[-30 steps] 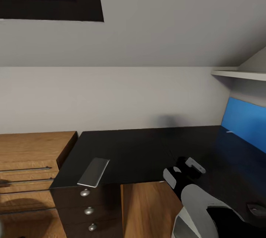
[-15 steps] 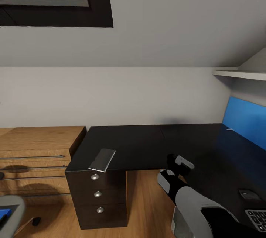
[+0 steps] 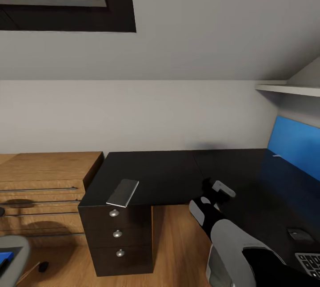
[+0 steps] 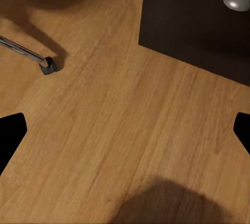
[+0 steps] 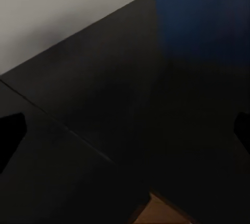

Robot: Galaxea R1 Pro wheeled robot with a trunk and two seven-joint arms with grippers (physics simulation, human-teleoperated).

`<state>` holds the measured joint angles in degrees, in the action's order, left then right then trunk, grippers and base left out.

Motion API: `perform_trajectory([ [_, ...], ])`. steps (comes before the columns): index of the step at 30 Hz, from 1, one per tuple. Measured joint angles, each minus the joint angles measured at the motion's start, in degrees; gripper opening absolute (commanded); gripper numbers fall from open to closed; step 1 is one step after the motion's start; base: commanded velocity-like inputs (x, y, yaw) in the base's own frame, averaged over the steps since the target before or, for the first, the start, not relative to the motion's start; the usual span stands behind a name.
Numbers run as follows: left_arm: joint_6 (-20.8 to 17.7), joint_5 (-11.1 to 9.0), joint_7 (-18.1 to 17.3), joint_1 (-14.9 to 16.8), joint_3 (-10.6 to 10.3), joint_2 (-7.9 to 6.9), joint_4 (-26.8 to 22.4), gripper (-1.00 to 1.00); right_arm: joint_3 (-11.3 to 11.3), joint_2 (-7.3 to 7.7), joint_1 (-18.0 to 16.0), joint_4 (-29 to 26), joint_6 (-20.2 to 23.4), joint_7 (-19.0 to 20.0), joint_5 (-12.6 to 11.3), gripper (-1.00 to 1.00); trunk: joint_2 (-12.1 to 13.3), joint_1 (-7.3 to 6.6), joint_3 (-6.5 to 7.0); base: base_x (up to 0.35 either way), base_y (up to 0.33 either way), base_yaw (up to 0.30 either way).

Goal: In the bedroom, organize the workspace by keeping the computer under the desk, ensuring the monitor is on the desk, placing the keyboard on the desk next to the monitor, placing the mouse on the desk next to the keyboard, moving the folder from the swivel chair onto the desk next to the mouse, stacking the notebook on top of the folder with the pen on top of the notebook, and positioning the swivel chair next to the desk.

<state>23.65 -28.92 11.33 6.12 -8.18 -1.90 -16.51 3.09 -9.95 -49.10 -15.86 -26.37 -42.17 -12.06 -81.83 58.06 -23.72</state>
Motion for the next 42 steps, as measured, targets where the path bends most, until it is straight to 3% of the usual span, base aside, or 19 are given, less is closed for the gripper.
perform_trajectory([
  [15, 0.0, -0.1, -0.2, 0.0, 0.0, -0.02, 0.0, 1.0, -0.4, -0.01, 0.0, -1.6, 0.0, 0.2, 0.0, 1.0, 0.0, 0.01, 0.0, -0.161, 0.142, 0.189],
  [22, -0.1, -0.1, -0.1, 0.0, 0.0, -0.05, 0.1, 1.0, -1.9, -0.02, 0.0, -1.5, 0.0, 0.4, 0.2, 1.0, 0.0, 0.0, 0.0, -0.008, 0.007, 0.274],
  [25, -0.1, -0.2, -0.1, 0.0, 0.0, -0.08, 0.2, 1.0, -3.6, -0.04, 0.1, -1.5, 0.0, 0.5, 0.3, 1.0, 0.0, 0.0, 0.0, 0.0, 0.0, 0.278],
  [33, -0.1, -0.2, -0.1, 0.0, -0.1, -0.31, 0.3, 1.0, -4.2, -0.04, 0.5, -1.4, 0.0, 2.9, 0.6, 1.0, 0.0, 0.0, 0.0, 0.0, 0.0, 0.107],
  [40, 0.0, -0.1, -0.1, 0.0, -0.1, -0.42, 0.3, 1.0, -4.4, -0.04, 6.2, -1.7, -2.3, 3.8, 3.4, 1.0, 0.0, 0.0, -0.01, 0.0, 0.0, 0.004],
  [42, 0.1, -0.1, 0.0, 0.0, -0.1, -0.43, 0.3, 1.0, -5.2, -0.04, 10.1, -1.8, -7.5, 3.8, 7.2, 1.0, 0.0, 0.0, -0.02, 0.0, 0.0, 0.0],
])
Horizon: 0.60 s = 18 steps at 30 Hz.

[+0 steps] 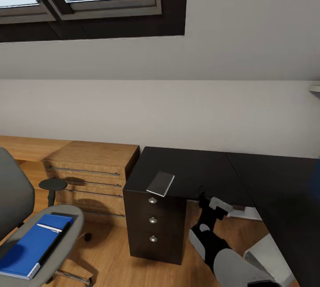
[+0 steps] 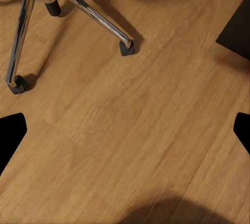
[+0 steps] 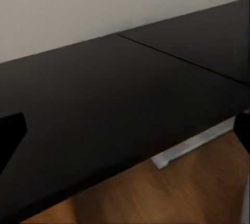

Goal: In the bedroom, organize the workspace by keeping the computer under the desk, ensuring the monitor is on the desk, placing the keyboard on the desk next to the monitor, placing the mouse on the desk next to the keyboard, moving the folder from the swivel chair onto the desk next to the mouse, stacking the notebook on top of the folder with the pen on top of the notebook, and positioning the swivel chair next to the desk.

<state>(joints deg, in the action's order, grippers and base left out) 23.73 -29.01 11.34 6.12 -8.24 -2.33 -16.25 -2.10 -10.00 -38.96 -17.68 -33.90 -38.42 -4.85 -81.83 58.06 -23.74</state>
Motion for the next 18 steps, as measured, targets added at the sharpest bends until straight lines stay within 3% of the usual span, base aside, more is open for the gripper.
perform_trajectory([
  [3, 0.0, 0.0, 0.0, 0.0, 0.1, -0.02, 0.0, 1.0, -1.0, 0.0, 3.6, -0.1, -4.5, -0.1, 4.1, 1.0, 0.0, 0.0, 0.01, 0.0, 0.0, 0.0],
  [6, 0.0, 0.0, 0.1, 0.0, 0.1, -0.07, 0.0, 1.0, -1.5, 0.0, 6.6, 0.0, -6.4, -0.3, 6.3, 1.0, 0.0, 0.0, 0.01, 0.0, 0.0, 0.0],
  [12, 0.0, 0.0, 0.1, 0.0, 0.2, -0.09, 0.0, 1.0, -1.7, 0.0, 9.2, 1.7, -6.8, 0.0, 7.0, 1.0, 0.0, 0.0, 0.01, 0.0, 0.0, 0.0],
  [14, 0.0, 0.0, 0.1, 0.0, 0.1, -0.05, 0.0, 1.0, -1.4, 0.0, 10.0, 7.9, -7.2, 1.5, 7.1, 1.0, 0.0, 0.0, 0.01, 0.0, 0.0, 0.0],
  [18, -0.1, 0.0, 0.1, 0.0, 0.1, -0.01, 0.0, 1.0, -1.3, 0.01, 10.1, 14.7, -7.3, 6.8, 7.1, 1.0, 0.0, 0.0, 0.01, 0.0, 0.0, 0.0],
])
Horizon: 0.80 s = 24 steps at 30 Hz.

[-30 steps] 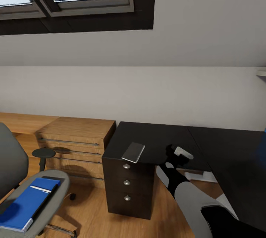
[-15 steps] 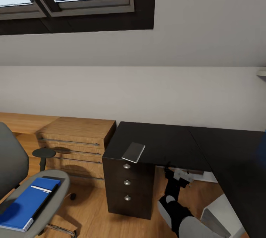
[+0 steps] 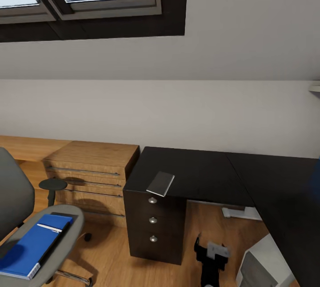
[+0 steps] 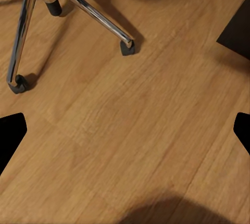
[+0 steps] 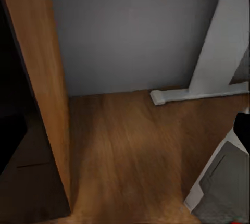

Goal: In the bedroom, organize the workspace by keeping the computer under the desk, ensuring the monitor is on the desk, placing the keyboard on the desk next to the monitor, placing the mouse on the desk next to the keyboard, moving the folder from the swivel chair onto the desk next to the mouse, stacking the notebook on top of the folder with the pen on top of the notebook, and positioning the swivel chair next to the desk.

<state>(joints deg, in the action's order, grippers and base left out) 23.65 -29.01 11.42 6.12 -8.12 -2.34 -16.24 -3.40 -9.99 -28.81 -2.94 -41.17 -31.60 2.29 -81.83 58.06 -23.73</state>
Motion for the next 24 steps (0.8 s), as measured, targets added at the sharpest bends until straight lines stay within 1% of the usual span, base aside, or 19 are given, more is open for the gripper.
perform_trajectory([
  [1, 0.0, 0.0, 0.0, 0.0, 0.0, 0.0, 0.0, 1.0, 0.0, 0.0, 0.0, 0.7, 0.0, 0.9, 0.0, 1.0, 0.0, 0.0, 0.0, 0.0, 0.0, 0.0],
  [2, 0.0, 0.0, 0.0, 0.0, 0.0, 0.01, 0.0, 1.0, 0.1, 0.01, 0.1, 2.3, 0.3, 3.3, -0.1, 1.0, 0.0, 0.0, 0.0, 0.0, 0.0, 0.0],
  [3, 0.0, 0.0, 0.0, 0.0, 0.0, 0.01, 0.0, 1.0, 0.1, 0.01, 0.1, 3.0, 0.5, 5.0, 0.0, 1.0, 0.0, 0.0, 0.0, 0.0, 0.0, 0.0],
  [4, 0.0, 0.0, 0.0, 0.0, 0.0, 0.01, 0.0, 1.0, 0.1, 0.01, 0.1, 3.2, 0.6, 5.8, 0.0, 1.0, 0.0, 0.0, 0.0, 0.0, 0.0, 0.0],
  [6, 0.0, -0.1, 0.0, 0.0, 0.0, 0.01, 0.0, 1.0, 0.1, 0.01, 0.4, 3.8, 1.3, 8.7, -0.1, 1.0, 0.0, 0.0, 0.0, 0.0, 0.0, 0.0],
  [8, -0.1, -0.1, 0.0, 0.0, 0.0, 0.01, 0.0, 1.0, 0.1, 0.01, 0.9, 4.0, 2.7, 11.0, -0.1, 1.0, 0.0, 0.0, 0.0, 0.0, 0.0, 0.0],
  [11, -0.1, -0.2, 0.0, 0.0, -0.1, 0.03, 0.0, 1.0, 0.1, 0.01, 1.1, 4.2, 3.3, 11.8, -0.1, 1.0, 0.0, 0.0, 0.0, 0.0, 0.0, 0.0],
  [17, -0.4, -0.2, -0.2, 0.0, -0.3, 0.16, 0.1, 1.0, 0.1, 0.01, 1.1, 4.1, 3.4, 12.0, -0.2, 1.0, 0.0, 0.0, 0.0, 0.0, 0.0, 0.01],
  [24, -0.5, -0.3, -0.4, 0.0, -0.1, 0.05, 0.1, 1.0, 0.1, 0.0, 1.1, 4.0, 3.4, 12.1, -0.2, 1.0, 0.0, 0.0, -0.04, 0.0, 0.0, 0.258],
])
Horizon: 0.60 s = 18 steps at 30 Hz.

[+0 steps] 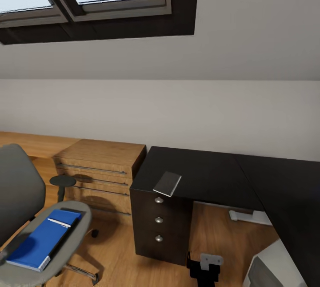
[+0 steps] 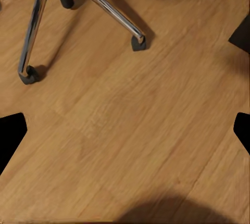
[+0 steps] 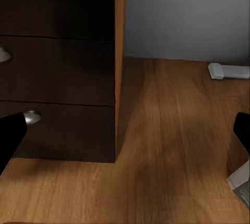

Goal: In the bedroom, organize the workspace by keeping the computer under the desk, ensuring the monitor is on the desk, placing the keyboard on the desk next to the monitor, placing the mouse on the desk next to the keyboard, moving the folder from the swivel chair onto the desk next to the mouse, stacking the notebook on top of the folder with the pen on top of the notebook, and positioning the swivel chair next to the desk.

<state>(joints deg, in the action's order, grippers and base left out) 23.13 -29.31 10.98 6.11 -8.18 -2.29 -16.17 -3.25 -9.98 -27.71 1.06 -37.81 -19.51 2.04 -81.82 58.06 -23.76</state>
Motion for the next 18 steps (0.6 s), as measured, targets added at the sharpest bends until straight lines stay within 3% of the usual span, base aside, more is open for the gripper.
perform_trajectory([
  [3, -0.2, -0.2, 0.0, 0.0, 0.4, -0.02, 0.6, 1.0, 0.0, 0.0, 0.0, 0.0, 0.0, 0.0, 0.0, 1.0, 0.0, 0.0, -0.08, 0.0, 0.0, 0.26],
  [10, 0.3, -0.4, 0.0, 0.0, 0.4, -0.11, 7.3, 1.0, 0.0, 3.21, 1.3, 0.1, 0.0, 0.0, 0.2, 1.0, 0.0, 0.0, -0.29, 0.0, 0.0, 0.26],
  [16, 0.8, -0.4, 0.1, 0.0, 0.5, -0.14, 12.1, 1.0, 0.0, 4.47, 3.4, 0.1, -0.4, -0.1, 0.3, 1.0, 0.0, 0.0, -0.46, 0.0, 0.0, 0.26],
  [18, 2.6, -0.8, 0.0, 0.0, 0.5, -0.16, 13.2, 1.0, 0.0, 5.02, 4.7, 0.1, -0.6, -0.1, 0.4, 1.0, 0.0, 0.0, -0.53, 0.0, 0.0, 0.26],
])
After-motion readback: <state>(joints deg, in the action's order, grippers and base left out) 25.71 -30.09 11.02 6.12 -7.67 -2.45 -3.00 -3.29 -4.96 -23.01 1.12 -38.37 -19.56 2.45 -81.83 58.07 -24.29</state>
